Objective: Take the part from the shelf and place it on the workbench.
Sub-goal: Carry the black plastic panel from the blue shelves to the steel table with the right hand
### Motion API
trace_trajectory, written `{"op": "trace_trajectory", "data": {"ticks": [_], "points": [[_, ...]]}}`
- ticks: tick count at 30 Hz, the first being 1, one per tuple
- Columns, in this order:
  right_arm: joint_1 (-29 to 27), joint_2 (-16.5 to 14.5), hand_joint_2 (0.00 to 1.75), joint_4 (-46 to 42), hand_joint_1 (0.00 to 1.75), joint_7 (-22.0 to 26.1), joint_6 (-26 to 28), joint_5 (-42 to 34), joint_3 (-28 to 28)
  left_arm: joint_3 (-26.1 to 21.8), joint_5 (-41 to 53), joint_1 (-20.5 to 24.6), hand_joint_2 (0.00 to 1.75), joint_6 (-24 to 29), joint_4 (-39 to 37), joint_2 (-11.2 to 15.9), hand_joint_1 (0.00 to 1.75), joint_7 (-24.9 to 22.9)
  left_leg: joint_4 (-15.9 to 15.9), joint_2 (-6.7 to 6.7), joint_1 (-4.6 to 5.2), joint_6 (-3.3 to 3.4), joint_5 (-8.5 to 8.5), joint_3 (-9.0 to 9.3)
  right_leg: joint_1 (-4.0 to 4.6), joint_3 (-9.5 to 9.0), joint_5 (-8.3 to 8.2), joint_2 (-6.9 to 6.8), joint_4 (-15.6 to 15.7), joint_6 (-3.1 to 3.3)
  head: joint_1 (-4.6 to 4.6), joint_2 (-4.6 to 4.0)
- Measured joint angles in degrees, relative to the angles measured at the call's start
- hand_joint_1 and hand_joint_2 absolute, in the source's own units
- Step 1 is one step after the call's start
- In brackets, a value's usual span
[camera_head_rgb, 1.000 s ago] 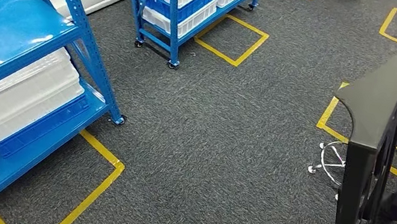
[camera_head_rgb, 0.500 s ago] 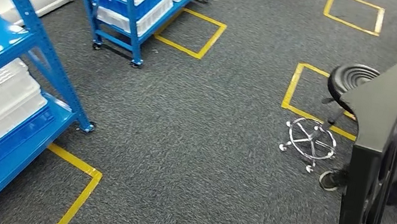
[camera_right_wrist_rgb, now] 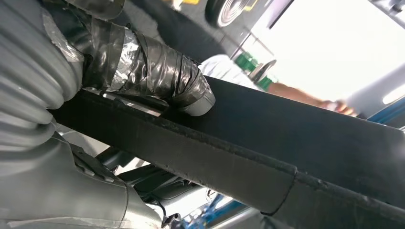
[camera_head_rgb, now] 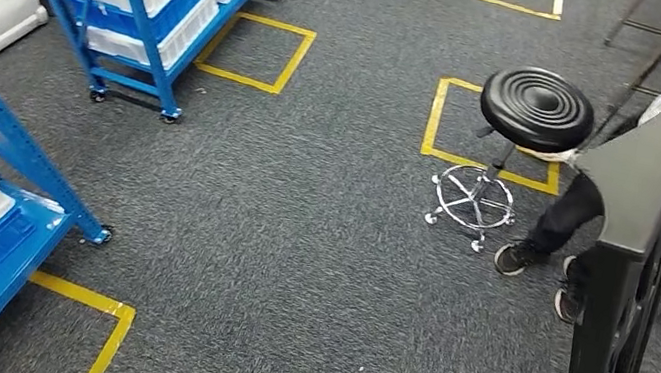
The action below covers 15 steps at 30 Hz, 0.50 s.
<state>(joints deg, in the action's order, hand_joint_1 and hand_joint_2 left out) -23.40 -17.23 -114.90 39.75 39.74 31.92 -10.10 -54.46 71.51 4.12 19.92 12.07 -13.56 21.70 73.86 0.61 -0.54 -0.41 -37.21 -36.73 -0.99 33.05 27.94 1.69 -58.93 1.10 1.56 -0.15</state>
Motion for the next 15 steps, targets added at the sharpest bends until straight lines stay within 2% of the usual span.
{"op": "trace_trajectory", "data": {"ticks": [1,2,4,6,8,9,10,12,13,14,15], "points": [[-0.01,-0.01,1.75,0.0,1.75,-0.01,0.0,0.03,0.0,-0.01,0.01,-0.04,1.75,0.01,0.0,0.03,0.0,0.0,-1.16,-0.16,-0.11,-0.04,1.4,0.48,-0.05,-0.05,0.0,0.77,-0.09,-0.03,0.0,0.0],[-0.02,-0.01,1.75,0.0,1.75,-0.01,0.0,0.04,0.0,-0.01,0.01,-0.03,1.75,0.02,0.0,0.05,0.0,0.0,-4.21,-0.66,-0.28,-0.08,3.53,1.82,-0.14,-0.08,0.04,1.55,-0.23,-0.12,0.01,0.0],[0.0,-0.01,1.75,-0.01,1.75,0.0,0.0,0.03,0.01,-0.01,0.01,-0.02,1.75,0.03,-0.01,0.07,0.0,-0.02,-11.33,-3.3,-0.71,-0.09,6.66,4.81,-0.19,0.21,0.17,2.99,-0.8,-0.62,0.04,0.0],[-0.05,-0.03,1.75,-0.02,1.75,0.01,0.0,-0.06,0.02,-0.01,0.03,-0.02,1.75,0.04,-0.02,0.02,0.0,-0.12,-14.42,-5.05,-0.79,0.23,7.19,6.0,-0.21,0.83,0.05,4.22,-1.15,-1.49,0.07,0.0],[-0.36,-0.05,1.75,-0.03,1.75,0.01,0.0,-0.15,0.02,-0.01,0.07,0.02,1.75,0.05,-0.01,-0.02,0.0,-0.26,-14.75,-4.08,-0.64,0.97,7.39,6.07,-0.4,1.26,-0.3,5.2,-1.04,-2.29,0.08,0.0],[-0.56,-0.05,1.75,-0.04,1.75,0.02,0.0,-0.18,0.02,-0.01,0.08,0.05,1.75,0.05,0.0,-0.05,0.0,-0.3,-14.93,-3.42,-0.63,1.39,7.6,6.1,-0.4,1.51,-0.08,4.49,-1.38,-2.55,0.1,0.0],[-0.68,-0.05,1.75,-0.05,1.75,0.02,0.0,-0.2,0.02,-0.01,0.09,0.06,1.75,0.07,0.0,-0.1,0.0,-0.31,-15.13,-2.69,-0.66,1.79,7.81,6.09,-0.32,2.09,0.71,3.2,-2.57,-2.74,0.13,0.0],[-0.67,-0.05,1.75,-0.08,1.75,0.03,0.0,-0.18,0.04,-0.01,0.08,-0.01,1.75,0.07,-0.01,-0.18,0.0,-0.26,-15.32,-1.16,-0.52,2.27,7.96,6.03,-0.1,4.54,3.95,-0.04,-8.03,-2.94,0.19,0.0],[-0.64,-0.05,1.75,-0.09,1.75,0.03,0.0,-0.15,0.05,-0.01,0.08,-0.11,1.75,0.07,-0.01,-0.19,0.0,-0.25,-15.32,-0.32,-0.37,2.4,7.93,5.99,-0.07,6.18,5.72,-0.74,-11.65,-3.0,0.2,0.0],[-0.68,-0.05,1.75,-0.09,1.75,0.03,0.0,-0.13,0.06,-0.01,0.08,-0.21,1.75,0.06,-0.01,-0.18,0.0,-0.29,-15.32,0.54,-0.21,2.47,7.88,5.97,-0.07,7.45,6.83,-1.03,-14.6,-3.01,0.2,0.0],[-0.77,-0.05,1.75,-0.09,1.75,0.02,0.0,-0.13,0.07,-0.01,0.1,-0.27,1.75,0.06,0.0,-0.17,0.0,-0.35,-15.32,1.37,-0.07,2.55,7.83,5.97,-0.06,7.96,6.98,-1.21,-15.99,-2.96,0.2,0.0]]}}
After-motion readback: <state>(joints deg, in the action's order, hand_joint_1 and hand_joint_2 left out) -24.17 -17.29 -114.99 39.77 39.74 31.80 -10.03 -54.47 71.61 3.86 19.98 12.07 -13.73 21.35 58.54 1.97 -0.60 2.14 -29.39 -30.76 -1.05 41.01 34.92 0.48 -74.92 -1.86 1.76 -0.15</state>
